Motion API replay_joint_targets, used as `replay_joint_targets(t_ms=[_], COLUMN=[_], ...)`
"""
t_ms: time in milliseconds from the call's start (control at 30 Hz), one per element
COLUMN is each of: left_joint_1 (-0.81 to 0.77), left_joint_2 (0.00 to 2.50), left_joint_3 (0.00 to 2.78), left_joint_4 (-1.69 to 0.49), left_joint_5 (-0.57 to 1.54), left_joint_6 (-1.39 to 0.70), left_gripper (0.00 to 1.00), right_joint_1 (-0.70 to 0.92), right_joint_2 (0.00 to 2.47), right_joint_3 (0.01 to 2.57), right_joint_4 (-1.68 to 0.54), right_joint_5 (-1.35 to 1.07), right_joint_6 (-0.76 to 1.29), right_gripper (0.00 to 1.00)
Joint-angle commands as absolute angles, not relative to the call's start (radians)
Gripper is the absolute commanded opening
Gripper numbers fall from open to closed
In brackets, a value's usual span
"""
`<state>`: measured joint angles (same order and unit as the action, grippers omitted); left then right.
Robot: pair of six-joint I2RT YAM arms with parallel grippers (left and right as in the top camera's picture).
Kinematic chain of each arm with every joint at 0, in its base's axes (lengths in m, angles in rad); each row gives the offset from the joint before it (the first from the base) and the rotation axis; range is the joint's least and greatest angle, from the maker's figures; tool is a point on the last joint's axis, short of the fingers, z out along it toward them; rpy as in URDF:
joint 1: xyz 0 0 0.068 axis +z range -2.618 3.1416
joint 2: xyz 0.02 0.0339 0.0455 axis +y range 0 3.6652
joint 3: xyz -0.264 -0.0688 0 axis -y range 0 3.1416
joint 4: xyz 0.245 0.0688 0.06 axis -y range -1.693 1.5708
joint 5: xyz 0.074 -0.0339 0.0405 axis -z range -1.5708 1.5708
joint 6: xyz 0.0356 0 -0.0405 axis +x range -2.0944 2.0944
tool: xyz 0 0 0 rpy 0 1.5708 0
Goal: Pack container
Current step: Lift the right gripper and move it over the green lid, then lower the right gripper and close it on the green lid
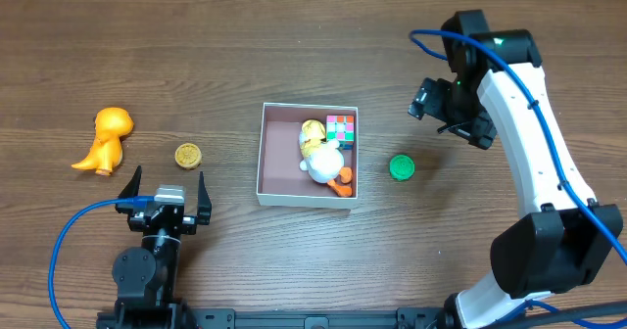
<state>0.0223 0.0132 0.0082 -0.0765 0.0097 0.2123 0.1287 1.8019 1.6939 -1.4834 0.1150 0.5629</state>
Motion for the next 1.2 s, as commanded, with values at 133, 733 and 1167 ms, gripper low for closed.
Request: replay_joint_targets(t_ms=[133, 733, 1167], left_joint_1=[0.032, 0.032, 0.032], left_joint_2=[0.013, 0.013, 0.013], left_joint_3=[0.004, 0.004, 0.004], left_joint_4=[-0.076, -0.076, -0.076], left_joint_5=[0.0, 0.0, 0.0], left_joint_6=[0.202, 0.202, 0.202], left_gripper=[1.0, 1.0, 1.0], right_joint_1=[0.152, 0.204, 0.243], right_joint_2=[1.797, 1.797, 1.798], right_joint_3=[1.471, 1.226, 1.223], right_joint_4=[-1.335, -1.11, -1.051], right_joint_5=[0.022, -0.002, -0.002], right_joint_6=[0.588, 0.492, 0.485], right_gripper=[1.0, 1.0, 1.0])
